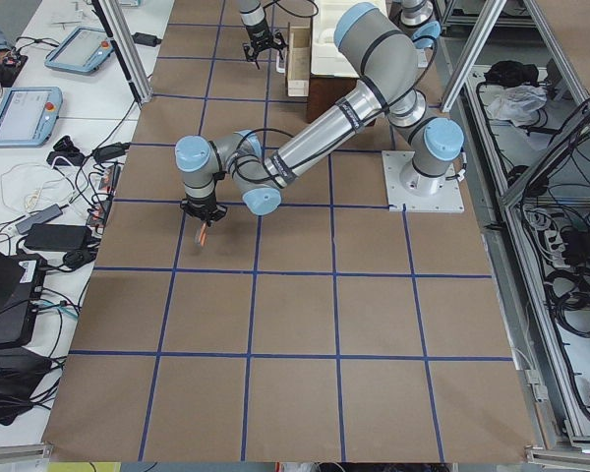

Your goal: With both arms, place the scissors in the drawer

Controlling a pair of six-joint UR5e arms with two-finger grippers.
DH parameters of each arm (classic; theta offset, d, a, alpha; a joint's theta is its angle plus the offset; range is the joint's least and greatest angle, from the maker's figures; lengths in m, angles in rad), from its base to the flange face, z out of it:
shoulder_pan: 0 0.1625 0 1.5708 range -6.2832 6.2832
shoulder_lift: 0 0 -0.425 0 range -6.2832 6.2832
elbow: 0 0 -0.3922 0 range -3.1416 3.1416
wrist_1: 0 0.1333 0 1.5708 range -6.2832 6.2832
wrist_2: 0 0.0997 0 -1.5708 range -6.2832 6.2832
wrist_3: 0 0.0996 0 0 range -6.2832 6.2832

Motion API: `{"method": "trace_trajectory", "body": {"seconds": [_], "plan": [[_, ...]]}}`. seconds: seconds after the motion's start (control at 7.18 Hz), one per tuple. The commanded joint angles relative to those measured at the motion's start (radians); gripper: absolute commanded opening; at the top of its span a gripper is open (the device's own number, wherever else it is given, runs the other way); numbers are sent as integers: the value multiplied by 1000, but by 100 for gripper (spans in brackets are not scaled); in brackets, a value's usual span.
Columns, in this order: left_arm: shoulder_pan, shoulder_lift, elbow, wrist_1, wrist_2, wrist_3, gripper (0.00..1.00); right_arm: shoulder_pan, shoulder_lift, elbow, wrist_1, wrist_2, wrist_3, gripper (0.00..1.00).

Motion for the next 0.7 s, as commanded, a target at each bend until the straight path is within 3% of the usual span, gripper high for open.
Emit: {"method": "trace_trajectory", "body": {"seconds": [0.0,0.56], "plan": [[-19,17,-17,-5,1,-17,11,-6,12,-17,-2,0,-20,100],[-24,28,-22,-7,-3,-31,8,-28,12,-19,-31,1,-83,100]]}}
